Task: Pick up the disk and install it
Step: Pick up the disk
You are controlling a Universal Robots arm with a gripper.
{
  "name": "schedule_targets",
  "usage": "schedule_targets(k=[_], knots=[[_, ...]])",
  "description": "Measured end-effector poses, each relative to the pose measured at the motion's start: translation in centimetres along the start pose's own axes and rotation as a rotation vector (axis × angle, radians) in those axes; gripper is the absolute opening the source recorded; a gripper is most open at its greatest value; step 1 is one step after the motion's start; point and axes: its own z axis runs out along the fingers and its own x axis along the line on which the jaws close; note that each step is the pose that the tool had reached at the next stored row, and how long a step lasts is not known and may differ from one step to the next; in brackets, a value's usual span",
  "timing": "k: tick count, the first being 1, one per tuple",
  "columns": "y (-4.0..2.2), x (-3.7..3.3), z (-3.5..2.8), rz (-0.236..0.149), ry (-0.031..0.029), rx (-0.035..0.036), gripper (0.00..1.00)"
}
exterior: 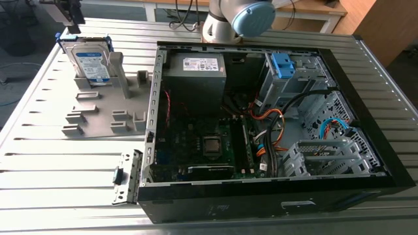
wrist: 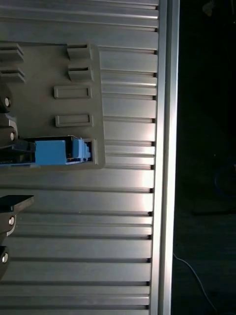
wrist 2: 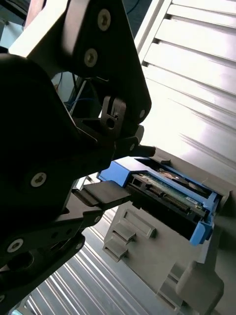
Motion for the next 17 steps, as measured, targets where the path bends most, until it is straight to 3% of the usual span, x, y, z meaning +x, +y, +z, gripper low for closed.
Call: schedule_targets(k=[9, 13, 17], knots=[[0.07, 1.85, 0.18, -0.004, 0.0023, -0.0011, 0.47], [0.08, 2.76, 0.78, -0.008, 0.0021, -0.0087, 0.47], [0.09, 2.84, 1.41, -0.021, 0.0026, -0.0113, 0.47]])
